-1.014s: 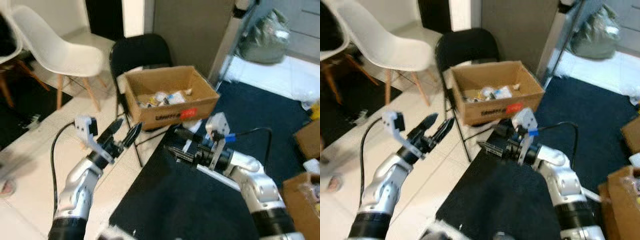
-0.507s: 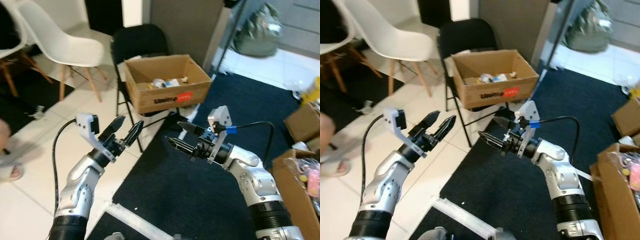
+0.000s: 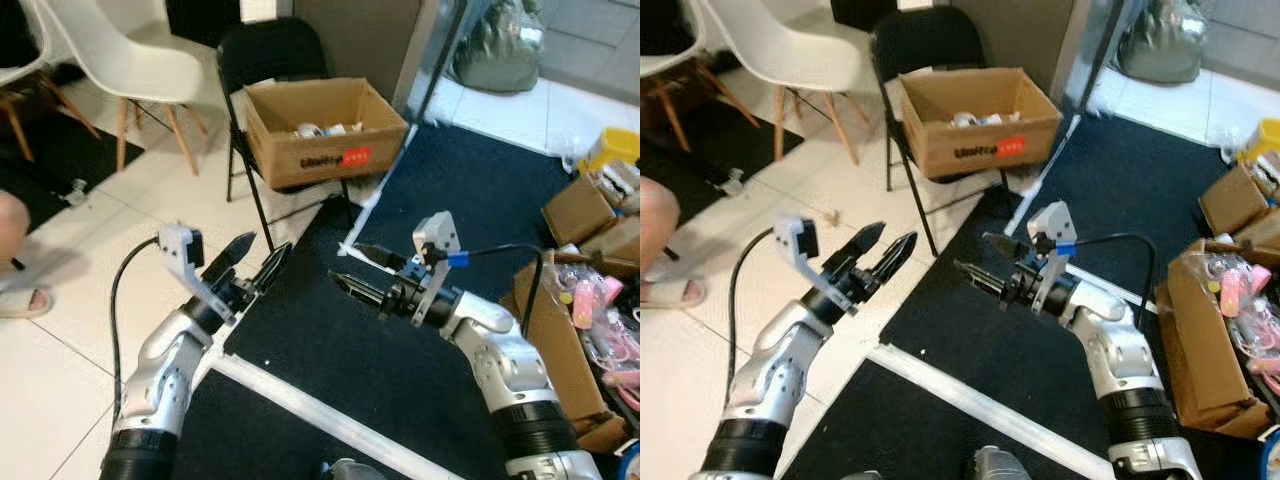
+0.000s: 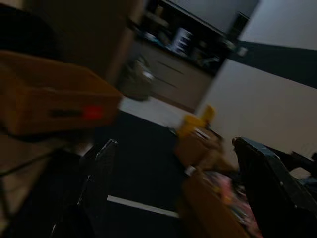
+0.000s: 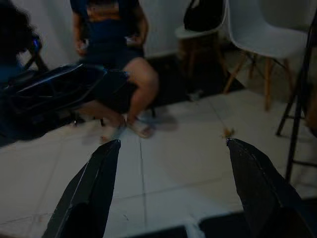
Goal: Picking trash to rubbish bin
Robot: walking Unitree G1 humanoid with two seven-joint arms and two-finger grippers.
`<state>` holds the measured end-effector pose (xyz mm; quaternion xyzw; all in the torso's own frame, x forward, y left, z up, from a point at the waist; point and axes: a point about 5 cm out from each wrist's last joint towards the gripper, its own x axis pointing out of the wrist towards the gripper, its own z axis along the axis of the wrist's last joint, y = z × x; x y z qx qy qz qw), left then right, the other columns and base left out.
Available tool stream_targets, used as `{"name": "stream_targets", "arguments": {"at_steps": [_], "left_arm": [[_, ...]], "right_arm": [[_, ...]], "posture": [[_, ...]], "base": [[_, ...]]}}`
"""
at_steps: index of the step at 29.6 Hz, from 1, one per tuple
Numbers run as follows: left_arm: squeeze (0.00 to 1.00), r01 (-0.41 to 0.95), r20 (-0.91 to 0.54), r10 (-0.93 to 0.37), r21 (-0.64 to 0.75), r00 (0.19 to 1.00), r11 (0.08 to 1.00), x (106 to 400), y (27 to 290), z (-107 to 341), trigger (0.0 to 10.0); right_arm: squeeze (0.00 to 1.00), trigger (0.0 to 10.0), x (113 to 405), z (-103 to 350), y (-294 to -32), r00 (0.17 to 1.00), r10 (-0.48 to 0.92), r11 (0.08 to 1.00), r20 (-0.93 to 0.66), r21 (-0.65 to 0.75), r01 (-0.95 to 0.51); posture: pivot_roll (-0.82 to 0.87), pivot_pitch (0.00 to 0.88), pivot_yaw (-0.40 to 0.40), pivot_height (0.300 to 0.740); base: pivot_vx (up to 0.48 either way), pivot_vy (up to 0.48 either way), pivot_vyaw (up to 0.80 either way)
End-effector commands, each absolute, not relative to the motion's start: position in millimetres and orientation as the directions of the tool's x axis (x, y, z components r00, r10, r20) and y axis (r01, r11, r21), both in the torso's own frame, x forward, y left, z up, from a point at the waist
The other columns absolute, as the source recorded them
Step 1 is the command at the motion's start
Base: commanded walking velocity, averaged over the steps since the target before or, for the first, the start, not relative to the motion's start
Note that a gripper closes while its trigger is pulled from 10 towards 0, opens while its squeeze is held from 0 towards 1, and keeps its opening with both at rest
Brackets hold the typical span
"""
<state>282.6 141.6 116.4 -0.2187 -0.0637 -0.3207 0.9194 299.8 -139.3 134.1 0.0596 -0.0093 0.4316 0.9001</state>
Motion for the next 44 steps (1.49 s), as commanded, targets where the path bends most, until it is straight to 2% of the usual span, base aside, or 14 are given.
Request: {"name": "stream_targets", "arguments": {"at_steps": [1,2,3,4,5,11,21,44], "left_arm": [[0.0,0.565,0.242,-0.511,-0.35,0.825,0.747,288.5,143.7,112.9,10.0],[0.0,0.565,0.242,-0.511,-0.35,0.825,0.747,288.5,143.7,112.9,10.0],[0.0,0.52,0.229,-0.468,-0.327,0.854,0.789,292.0,148.4,108.5,10.0],[0.0,0.52,0.229,-0.468,-0.327,0.854,0.789,292.0,148.4,108.5,10.0],[0.0,0.477,0.222,-0.426,-0.302,0.877,0.825,293.6,151.8,107.9,10.0],[0.0,0.339,0.192,-0.295,-0.271,0.936,0.901,294.5,162.8,101.4,10.0],[0.0,0.319,0.187,-0.275,-0.276,0.943,0.907,298.5,163.6,98.1,10.0],[0.0,0.339,0.19,-0.293,-0.298,0.937,0.892,302.9,161.7,96.2,10.0]], "right_arm": [[0.0,10.0,305.9,128.8,-148.7,0.719,0.691,0.711,0.075,0.105,-0.695],[0.0,10.0,305.9,128.8,-148.7,0.719,0.691,0.711,0.075,0.105,-0.695],[0.0,10.0,309.3,125.8,-154.0,0.781,0.617,0.773,0.092,0.111,-0.624],[0.0,10.0,309.3,125.8,-154.0,0.781,0.617,0.773,0.092,0.111,-0.624],[0.0,10.0,311.1,125.2,-159.0,0.828,0.549,0.821,0.114,0.109,-0.56],[0.0,10.0,315.0,125.9,-166.9,0.89,0.438,0.894,0.129,0.043,-0.446],[0.0,10.0,319.8,124.3,-164.2,0.89,0.436,0.895,0.132,0.04,-0.444],[0.0,10.0,323.1,121.1,-161.2,0.878,0.463,0.883,0.123,0.029,-0.469]], "posture": [[0.0,0.0,-0.028,0.74],[0.0,0.0,-0.028,0.74],[0.0,0.0,-0.028,0.74],[0.0,0.0,-0.028,0.74],[0.0,0.0,-0.028,0.74],[0.0,0.0,-0.026,0.74],[0.0,0.0,-0.022,0.74],[-0.01,0.0,-0.022,0.74]], "base": [[0.0,0.0,0.0],[0.0,0.0,0.0],[0.0,0.0,0.0],[0.0,0.0,0.0],[0.0,0.0,0.0],[0.0,0.0,0.0],[0.0,0.0,0.05],[0.0,0.0,0.78]]}}
